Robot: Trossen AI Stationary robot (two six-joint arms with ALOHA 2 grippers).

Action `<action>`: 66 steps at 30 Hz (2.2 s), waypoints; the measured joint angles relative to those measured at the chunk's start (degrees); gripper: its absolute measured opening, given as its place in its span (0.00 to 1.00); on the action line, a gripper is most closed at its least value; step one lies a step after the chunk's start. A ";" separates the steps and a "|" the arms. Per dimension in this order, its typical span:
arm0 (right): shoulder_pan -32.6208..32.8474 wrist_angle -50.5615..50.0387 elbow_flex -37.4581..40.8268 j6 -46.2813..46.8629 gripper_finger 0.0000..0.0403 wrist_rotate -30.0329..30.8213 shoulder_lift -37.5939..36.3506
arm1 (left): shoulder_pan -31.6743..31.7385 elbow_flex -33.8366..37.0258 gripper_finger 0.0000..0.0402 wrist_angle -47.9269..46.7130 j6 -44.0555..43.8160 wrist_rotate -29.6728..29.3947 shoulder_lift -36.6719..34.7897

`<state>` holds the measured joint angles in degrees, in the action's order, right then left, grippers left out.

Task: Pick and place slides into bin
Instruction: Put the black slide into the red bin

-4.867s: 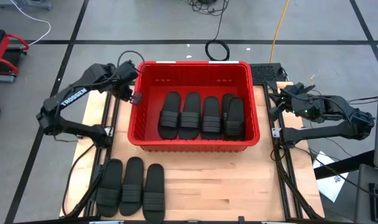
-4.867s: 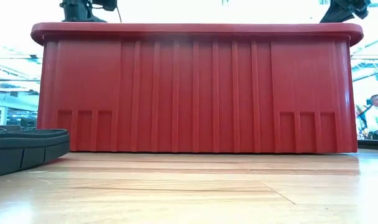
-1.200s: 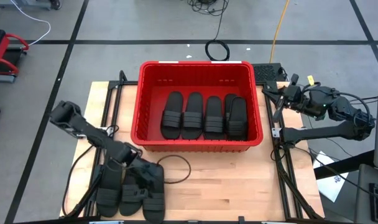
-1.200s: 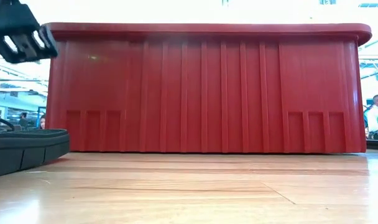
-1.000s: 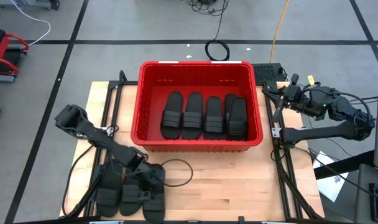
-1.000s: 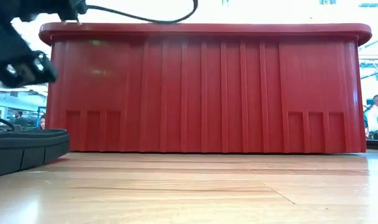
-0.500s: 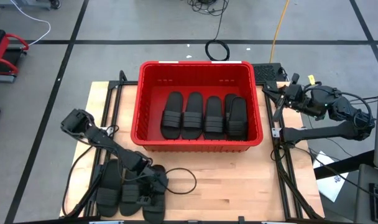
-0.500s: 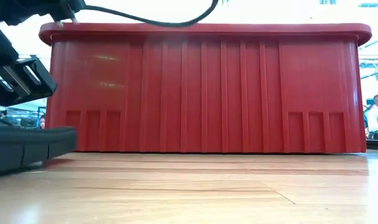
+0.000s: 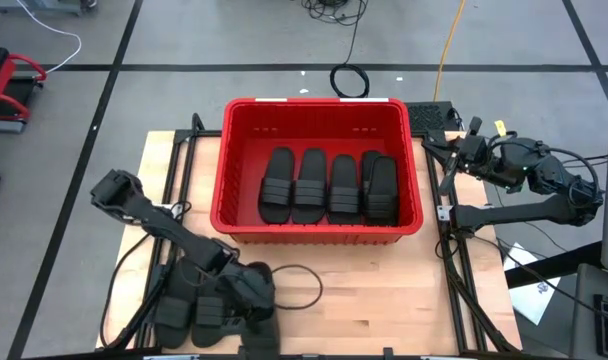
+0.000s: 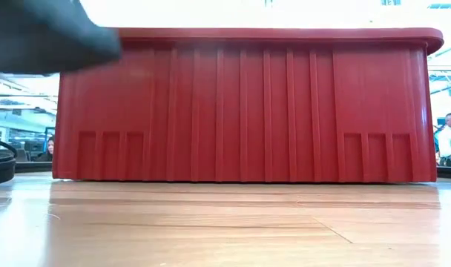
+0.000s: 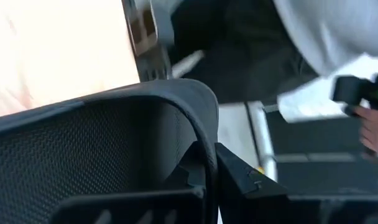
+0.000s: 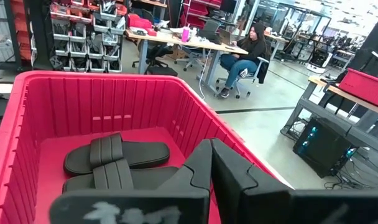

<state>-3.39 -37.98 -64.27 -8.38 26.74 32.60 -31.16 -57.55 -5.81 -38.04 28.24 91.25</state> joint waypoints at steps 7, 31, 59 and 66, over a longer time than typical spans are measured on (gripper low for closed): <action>0.01 -0.05 0.00 -0.54 0.00 -0.03 0.00 | 1.44 -14.03 0.01 -16.81 5.45 -9.54 -3.67; -0.01 6.13 0.00 -4.85 0.00 -0.94 0.02 | 24.51 -51.79 0.00 -44.06 47.71 -35.31 -12.55; -0.01 8.16 1.16 -1.33 0.00 7.82 0.07 | 63.50 -51.70 0.00 -30.66 50.47 26.56 10.72; -0.01 7.80 4.54 -1.56 0.00 7.76 0.00 | 60.74 -55.36 0.00 -29.59 47.75 29.75 18.04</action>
<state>-3.40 -30.19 -59.73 -9.94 34.50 32.60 29.58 -112.91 -35.40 9.71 57.99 109.29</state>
